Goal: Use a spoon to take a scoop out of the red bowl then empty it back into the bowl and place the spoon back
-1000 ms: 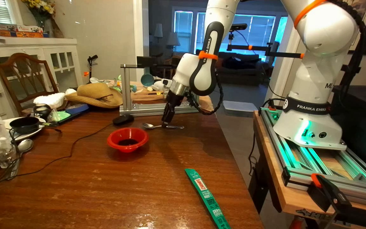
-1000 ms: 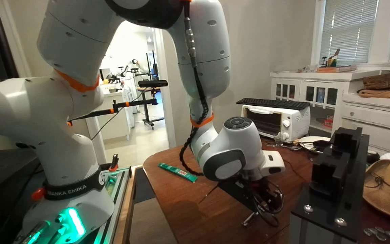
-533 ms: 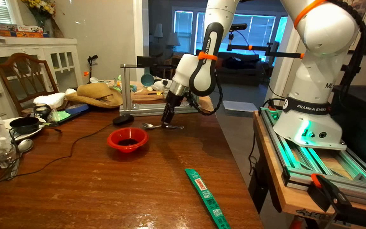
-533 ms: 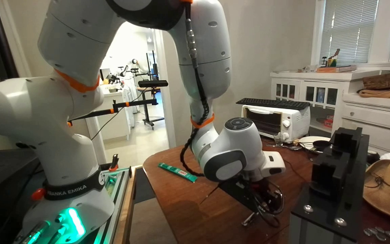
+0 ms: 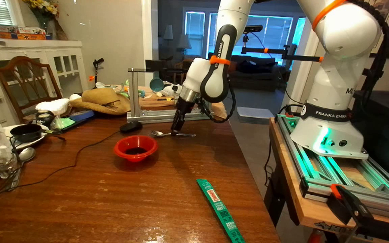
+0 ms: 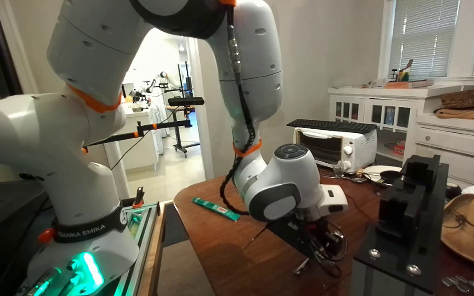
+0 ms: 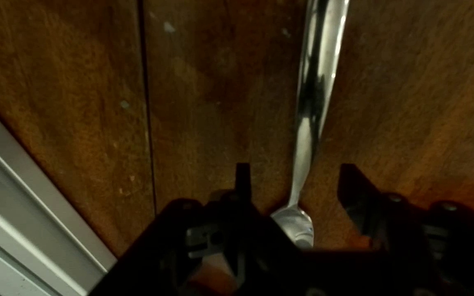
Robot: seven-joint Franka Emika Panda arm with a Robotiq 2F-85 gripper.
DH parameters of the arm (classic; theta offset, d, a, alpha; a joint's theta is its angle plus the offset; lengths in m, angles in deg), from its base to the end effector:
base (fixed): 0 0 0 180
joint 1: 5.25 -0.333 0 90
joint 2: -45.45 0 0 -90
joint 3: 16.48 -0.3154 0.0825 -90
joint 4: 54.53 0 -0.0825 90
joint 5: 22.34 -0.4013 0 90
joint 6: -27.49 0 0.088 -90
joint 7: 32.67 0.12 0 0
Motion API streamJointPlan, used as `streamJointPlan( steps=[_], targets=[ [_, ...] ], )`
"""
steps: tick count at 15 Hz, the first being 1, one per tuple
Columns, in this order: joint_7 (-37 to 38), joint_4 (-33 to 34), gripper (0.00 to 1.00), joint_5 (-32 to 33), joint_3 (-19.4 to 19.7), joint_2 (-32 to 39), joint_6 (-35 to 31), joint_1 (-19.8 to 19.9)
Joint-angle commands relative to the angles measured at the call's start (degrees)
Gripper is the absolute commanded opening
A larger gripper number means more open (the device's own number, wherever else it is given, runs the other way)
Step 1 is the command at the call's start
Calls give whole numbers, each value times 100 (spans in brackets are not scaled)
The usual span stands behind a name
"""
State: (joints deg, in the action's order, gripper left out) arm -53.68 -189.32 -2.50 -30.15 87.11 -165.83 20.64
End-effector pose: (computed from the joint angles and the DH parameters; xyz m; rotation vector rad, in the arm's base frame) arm 0.4996 -0.0515 0.0454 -2.9545 -0.6303 -0.5673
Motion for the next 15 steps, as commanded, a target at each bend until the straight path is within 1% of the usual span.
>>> streamJointPlan(
  steps=[1, 3, 4, 5, 6, 7, 8, 9, 10, 12, 13, 14, 15],
  targets=[
    [150, 104, 49, 171, 98, 72, 78, -101],
    [149, 114, 46, 171, 102, 75, 89, -119],
    [150, 119, 38, 169, 108, 77, 96, -133],
    [148, 126, 38, 170, 113, 83, 102, -143],
    [147, 131, 32, 171, 117, 89, 105, -149],
    [144, 138, 24, 167, 135, 94, 111, -169],
    [142, 142, 28, 170, 136, 97, 120, -169],
    [144, 147, 25, 169, 140, 104, 124, -171],
    [144, 151, 26, 167, 146, 109, 123, -176],
    [142, 155, 22, 168, 148, 114, 129, -171],
    [140, 154, 5, 171, 149, 113, 128, -170],
    [138, 155, 6, 173, 147, 113, 126, -168],
    [135, 155, 0, 176, 146, 111, 126, -166]
  ],
)
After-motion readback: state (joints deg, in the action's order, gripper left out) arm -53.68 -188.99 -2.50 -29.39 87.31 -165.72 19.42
